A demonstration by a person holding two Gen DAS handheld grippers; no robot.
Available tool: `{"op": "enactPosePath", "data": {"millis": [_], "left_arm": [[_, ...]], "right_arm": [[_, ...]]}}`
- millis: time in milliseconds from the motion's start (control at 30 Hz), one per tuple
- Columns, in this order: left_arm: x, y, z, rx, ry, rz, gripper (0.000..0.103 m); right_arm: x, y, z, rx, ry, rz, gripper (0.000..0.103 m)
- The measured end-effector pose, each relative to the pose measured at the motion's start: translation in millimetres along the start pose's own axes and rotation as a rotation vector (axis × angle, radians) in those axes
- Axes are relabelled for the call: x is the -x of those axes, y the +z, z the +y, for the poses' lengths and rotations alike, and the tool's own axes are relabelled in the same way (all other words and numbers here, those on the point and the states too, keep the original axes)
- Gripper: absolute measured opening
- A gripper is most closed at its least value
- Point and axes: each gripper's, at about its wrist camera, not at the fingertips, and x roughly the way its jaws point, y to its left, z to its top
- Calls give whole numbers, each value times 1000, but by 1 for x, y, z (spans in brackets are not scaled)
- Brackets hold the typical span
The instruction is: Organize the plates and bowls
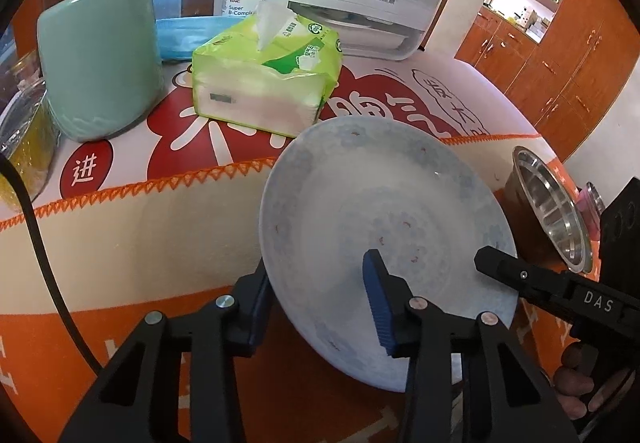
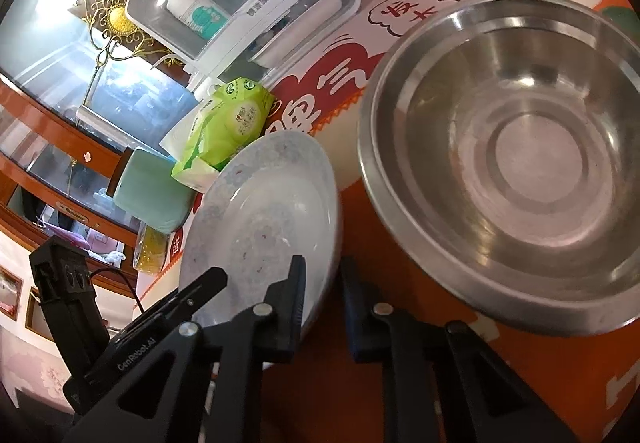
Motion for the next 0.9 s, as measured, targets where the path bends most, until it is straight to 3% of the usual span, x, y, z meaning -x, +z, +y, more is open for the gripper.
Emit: {"op": "enactPosePath", "data": {"millis": [333,600,900], "left_arm": [[5,1,-1,12,5,-6,39],[28,9,2,56,-63,-95,39],[57,14,-7,47,-76,-154,39]], "right_arm": [[2,0,5,29,-11,5,16],[21,2,16,63,9,-64,16],[41,5,28,78,25,-98,16]]}}
